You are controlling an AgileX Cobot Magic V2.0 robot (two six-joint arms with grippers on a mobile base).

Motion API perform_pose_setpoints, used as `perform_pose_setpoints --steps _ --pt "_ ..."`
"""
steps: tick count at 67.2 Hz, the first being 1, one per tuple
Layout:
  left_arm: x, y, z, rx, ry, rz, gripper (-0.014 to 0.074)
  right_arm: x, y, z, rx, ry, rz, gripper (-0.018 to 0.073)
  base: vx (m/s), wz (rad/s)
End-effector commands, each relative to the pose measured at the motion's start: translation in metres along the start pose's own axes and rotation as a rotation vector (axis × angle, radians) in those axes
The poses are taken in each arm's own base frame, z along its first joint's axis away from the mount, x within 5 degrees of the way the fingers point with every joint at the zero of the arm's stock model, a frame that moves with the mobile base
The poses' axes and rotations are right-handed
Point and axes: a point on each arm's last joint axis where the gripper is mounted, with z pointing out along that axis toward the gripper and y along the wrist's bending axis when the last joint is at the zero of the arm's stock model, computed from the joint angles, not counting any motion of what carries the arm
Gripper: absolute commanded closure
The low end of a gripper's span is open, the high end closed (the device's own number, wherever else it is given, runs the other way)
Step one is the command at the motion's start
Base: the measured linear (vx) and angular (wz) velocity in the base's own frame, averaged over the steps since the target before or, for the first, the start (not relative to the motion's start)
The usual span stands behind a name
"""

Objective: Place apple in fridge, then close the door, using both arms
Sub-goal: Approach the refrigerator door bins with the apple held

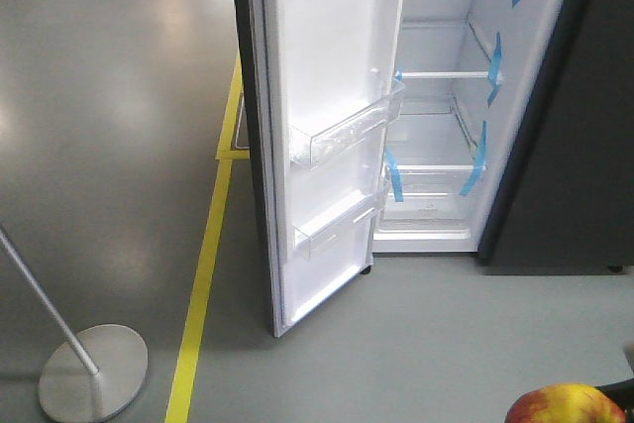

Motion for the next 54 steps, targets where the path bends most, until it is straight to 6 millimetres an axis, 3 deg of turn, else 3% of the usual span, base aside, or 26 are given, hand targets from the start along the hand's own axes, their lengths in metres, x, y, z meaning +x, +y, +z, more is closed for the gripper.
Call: perform_pose_setpoints --steps 1,54 --pt "-0.0131 -0.0007 -0.0022 0.007 -0.102 -0.009 0.0603 -0.0111 0.0028 -0.0057 -0.008 -0.078 0.002 0.0536 0.12 -0.01" --pt "-0.0131 -0.0007 -0.0022 0.007 -0.102 -0.009 0.0603 -0.0111 0.0027 -0.0057 -0.008 -0.079 0.002 0.0536 0.13 0.02"
